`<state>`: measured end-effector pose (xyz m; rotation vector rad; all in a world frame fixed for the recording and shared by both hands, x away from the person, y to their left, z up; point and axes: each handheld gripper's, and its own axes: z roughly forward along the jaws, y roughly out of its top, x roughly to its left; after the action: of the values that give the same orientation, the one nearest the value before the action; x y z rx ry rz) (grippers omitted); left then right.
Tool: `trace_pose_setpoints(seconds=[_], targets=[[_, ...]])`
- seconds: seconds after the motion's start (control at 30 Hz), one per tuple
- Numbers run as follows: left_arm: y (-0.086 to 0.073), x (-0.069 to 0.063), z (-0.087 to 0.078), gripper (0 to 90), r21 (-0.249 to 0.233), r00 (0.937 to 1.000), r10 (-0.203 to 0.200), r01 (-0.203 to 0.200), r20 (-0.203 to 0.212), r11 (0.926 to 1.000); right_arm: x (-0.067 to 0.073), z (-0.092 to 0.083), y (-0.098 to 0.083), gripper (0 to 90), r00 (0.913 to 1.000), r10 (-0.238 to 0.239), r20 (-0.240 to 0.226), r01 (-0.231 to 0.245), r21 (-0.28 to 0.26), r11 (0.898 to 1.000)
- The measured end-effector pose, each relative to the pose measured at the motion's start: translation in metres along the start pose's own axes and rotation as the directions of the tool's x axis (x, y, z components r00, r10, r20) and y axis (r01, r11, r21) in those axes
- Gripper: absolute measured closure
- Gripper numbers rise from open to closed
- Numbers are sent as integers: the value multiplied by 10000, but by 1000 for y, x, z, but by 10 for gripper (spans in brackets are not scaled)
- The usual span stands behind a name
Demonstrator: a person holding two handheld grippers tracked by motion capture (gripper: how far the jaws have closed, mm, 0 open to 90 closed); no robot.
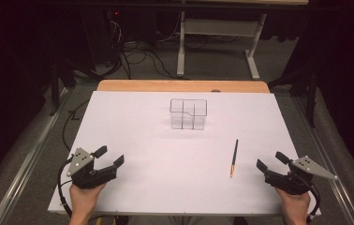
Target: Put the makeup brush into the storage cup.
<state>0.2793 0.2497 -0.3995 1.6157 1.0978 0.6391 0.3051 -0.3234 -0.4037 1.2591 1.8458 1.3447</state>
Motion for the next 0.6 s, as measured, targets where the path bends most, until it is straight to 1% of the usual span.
trace_pose_setpoints(seconds=[0.1, 0.23, 0.3, 0.6], targets=[[0, 0, -1, 258, -58, 10000, -17, 17, 12, 10000, 0, 0, 0, 177, 10000, -17, -3, 17, 39, 10000], [0, -1, 0, 258, -2, 10000, -53, 53, 45, 10000, -1, 0, -1, 176, 10000, 31, 24, -31, 52, 10000], [-1, -2, 0, 258, 53, 10000, 46, -46, 66, 10000, -1, -1, -1, 176, 10000, 14, 22, -14, 42, 10000], [-1, -3, 0, 258, 31, 10000, 23, -23, 97, 10000, -2, 0, -1, 175, 10000, -21, -4, 21, 131, 9999]])
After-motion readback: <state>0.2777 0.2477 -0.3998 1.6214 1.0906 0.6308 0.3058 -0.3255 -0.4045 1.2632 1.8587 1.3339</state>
